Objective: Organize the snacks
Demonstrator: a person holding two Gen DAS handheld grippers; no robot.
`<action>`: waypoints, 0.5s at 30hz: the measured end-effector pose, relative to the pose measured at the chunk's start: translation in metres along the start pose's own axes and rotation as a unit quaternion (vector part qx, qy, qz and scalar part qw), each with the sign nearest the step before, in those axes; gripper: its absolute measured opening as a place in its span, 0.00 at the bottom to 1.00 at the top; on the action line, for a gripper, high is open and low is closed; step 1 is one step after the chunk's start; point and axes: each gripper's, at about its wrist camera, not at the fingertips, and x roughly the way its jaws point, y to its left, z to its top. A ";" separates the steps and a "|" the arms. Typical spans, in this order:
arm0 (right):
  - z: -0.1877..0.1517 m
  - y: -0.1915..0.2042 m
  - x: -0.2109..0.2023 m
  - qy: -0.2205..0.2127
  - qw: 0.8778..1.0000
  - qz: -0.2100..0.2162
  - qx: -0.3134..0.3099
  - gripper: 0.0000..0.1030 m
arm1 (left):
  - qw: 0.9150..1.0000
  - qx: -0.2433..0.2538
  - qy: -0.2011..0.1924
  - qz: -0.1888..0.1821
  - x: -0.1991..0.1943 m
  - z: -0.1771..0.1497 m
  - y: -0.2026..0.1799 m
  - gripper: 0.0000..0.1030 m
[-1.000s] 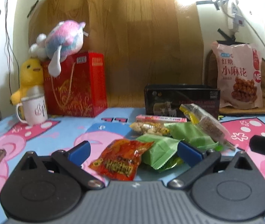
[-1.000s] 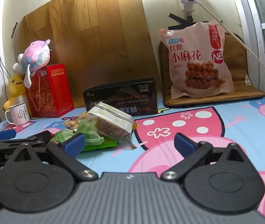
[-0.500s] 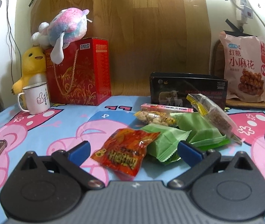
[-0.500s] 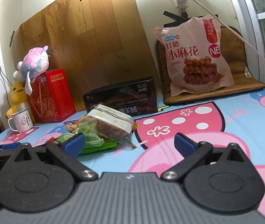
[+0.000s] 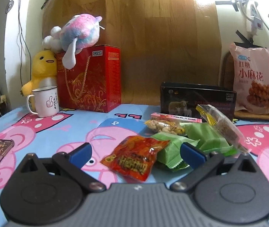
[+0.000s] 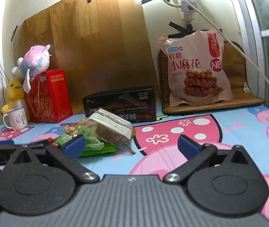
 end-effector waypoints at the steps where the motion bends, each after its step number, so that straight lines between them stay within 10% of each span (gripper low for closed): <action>1: 0.000 0.000 0.000 -0.001 1.000 0.004 -0.003 1.00 | 1.000 -0.006 0.003 0.000 0.001 0.000 0.002 1.00; 15: 0.000 0.008 -0.003 -0.003 0.998 0.058 -0.029 1.00 | 0.993 -0.115 0.019 -0.026 0.000 -0.004 0.038 1.00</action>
